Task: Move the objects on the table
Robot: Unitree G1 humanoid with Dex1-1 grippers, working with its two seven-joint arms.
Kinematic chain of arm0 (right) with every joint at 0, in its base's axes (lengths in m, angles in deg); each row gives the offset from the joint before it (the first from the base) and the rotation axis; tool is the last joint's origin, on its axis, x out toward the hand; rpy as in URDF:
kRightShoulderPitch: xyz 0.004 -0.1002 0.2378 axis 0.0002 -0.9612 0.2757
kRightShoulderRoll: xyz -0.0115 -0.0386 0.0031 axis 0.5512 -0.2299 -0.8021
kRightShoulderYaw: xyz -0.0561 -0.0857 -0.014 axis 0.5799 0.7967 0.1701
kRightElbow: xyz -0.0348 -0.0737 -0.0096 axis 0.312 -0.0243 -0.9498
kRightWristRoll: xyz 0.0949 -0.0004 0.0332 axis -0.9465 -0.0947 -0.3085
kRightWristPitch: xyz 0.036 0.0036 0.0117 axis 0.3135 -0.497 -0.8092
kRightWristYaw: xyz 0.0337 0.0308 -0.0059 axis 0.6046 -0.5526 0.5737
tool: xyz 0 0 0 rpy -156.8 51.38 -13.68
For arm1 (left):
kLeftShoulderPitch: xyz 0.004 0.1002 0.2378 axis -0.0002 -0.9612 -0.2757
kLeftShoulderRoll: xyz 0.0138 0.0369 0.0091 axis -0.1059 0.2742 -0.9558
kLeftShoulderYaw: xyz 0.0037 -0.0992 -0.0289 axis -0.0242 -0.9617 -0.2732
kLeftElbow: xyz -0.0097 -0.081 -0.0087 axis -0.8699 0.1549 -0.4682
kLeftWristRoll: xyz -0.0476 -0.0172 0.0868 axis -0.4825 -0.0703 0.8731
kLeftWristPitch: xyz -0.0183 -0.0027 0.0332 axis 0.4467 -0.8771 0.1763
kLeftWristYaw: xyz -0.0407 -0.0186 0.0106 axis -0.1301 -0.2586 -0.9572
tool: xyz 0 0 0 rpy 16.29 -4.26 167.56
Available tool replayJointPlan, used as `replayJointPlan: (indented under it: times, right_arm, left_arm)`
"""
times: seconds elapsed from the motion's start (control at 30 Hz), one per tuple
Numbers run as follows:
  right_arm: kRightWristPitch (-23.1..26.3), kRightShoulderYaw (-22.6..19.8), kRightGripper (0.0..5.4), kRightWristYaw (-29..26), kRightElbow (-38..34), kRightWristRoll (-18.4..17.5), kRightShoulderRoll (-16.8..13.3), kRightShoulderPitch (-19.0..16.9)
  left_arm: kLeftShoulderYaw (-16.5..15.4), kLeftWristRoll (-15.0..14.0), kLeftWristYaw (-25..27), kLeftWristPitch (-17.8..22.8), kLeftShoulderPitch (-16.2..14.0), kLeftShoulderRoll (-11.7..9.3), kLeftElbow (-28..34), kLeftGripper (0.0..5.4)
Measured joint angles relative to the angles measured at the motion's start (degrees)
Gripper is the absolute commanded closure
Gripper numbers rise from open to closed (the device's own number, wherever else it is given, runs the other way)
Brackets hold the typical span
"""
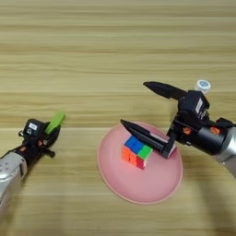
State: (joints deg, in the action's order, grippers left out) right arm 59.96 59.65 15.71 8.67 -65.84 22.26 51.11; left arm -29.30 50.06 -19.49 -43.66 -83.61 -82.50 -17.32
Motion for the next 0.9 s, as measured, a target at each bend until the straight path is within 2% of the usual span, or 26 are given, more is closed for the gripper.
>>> replayJointPlan:
  times: [0.47, 0.67, 0.9]
  right_arm:
    - [0.0, -0.11, 0.0, -0.01, 0.11, -0.03, 0.0, 0.09]
    - [-0.01, -0.11, 0.0, -0.01, 0.42, -0.01, 0.0, 0.46]
    - [-0.02, -0.09, 0.0, -0.03, 0.59, 0.03, 0.0, 0.53]
  left_arm:
    - [0.84, 0.06, 0.18, -0.42, -0.09, -0.51, 0.35, 4.08]
    - [2.65, 0.01, 2.92, -2.06, -1.19, -1.18, 4.87, 4.08]
    - [7.86, 0.0, 10.62, -4.2, -4.37, -4.99, 9.14, 4.08]
